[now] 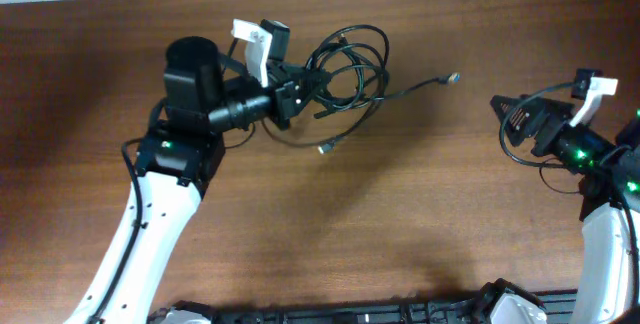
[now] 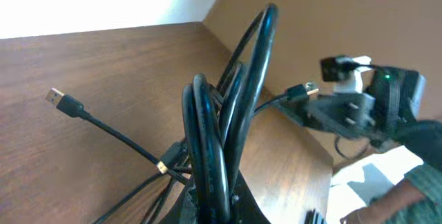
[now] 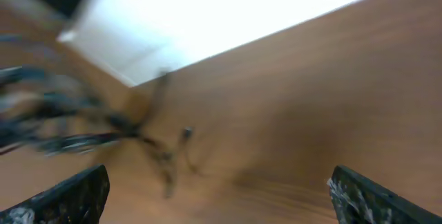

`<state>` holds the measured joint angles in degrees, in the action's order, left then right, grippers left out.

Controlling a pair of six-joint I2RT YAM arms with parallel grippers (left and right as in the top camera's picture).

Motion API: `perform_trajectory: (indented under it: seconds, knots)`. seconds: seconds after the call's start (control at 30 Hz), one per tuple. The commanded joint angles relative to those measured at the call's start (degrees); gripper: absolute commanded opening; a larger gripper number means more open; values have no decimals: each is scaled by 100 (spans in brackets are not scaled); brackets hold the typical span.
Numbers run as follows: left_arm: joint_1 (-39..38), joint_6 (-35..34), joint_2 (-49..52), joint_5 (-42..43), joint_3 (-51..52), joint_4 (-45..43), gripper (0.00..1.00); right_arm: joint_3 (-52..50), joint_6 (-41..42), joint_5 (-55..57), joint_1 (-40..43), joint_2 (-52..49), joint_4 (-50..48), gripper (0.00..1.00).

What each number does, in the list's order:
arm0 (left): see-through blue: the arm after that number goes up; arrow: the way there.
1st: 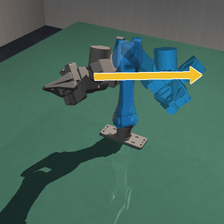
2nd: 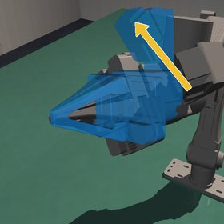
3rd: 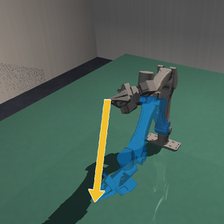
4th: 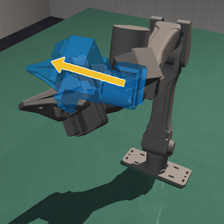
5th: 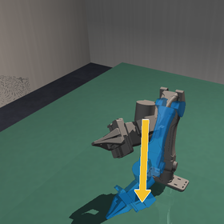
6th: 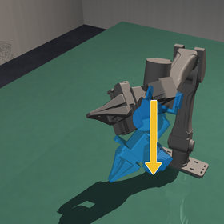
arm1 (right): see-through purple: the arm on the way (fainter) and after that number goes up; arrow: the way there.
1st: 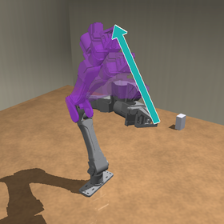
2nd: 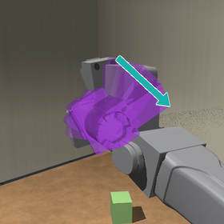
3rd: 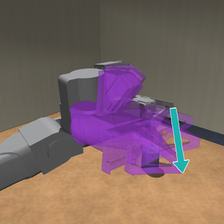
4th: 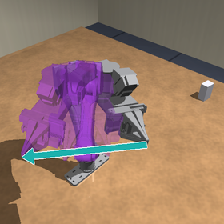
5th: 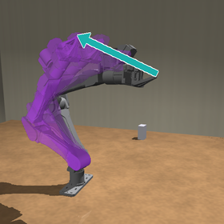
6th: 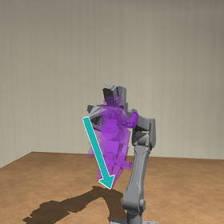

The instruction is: Untangle cables

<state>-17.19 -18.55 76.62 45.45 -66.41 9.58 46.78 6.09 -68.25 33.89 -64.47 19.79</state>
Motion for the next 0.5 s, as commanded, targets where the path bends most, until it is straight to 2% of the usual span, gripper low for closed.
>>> perform_trajectory:
  seconds: [0.0,0.1,0.23,0.33,0.47]
  knots:
    - [-319,-568,-140,-627,-44,-216,0,37,22,-1438,-42,9,15,99]
    - [-658,-588,-129,-675,-44,-560,0,37,17,-1561,-420,9,-2,99]
    - [-994,-761,-118,-1248,-44,-614,0,37,17,-1648,-1163,9,-251,99]
    - [-1150,-761,-83,-1246,-44,-614,0,39,35,-1663,-1753,9,-664,99]
    - [-1259,-758,-44,-1204,-44,-612,0,39,177,-1473,-2031,7,-876,99]
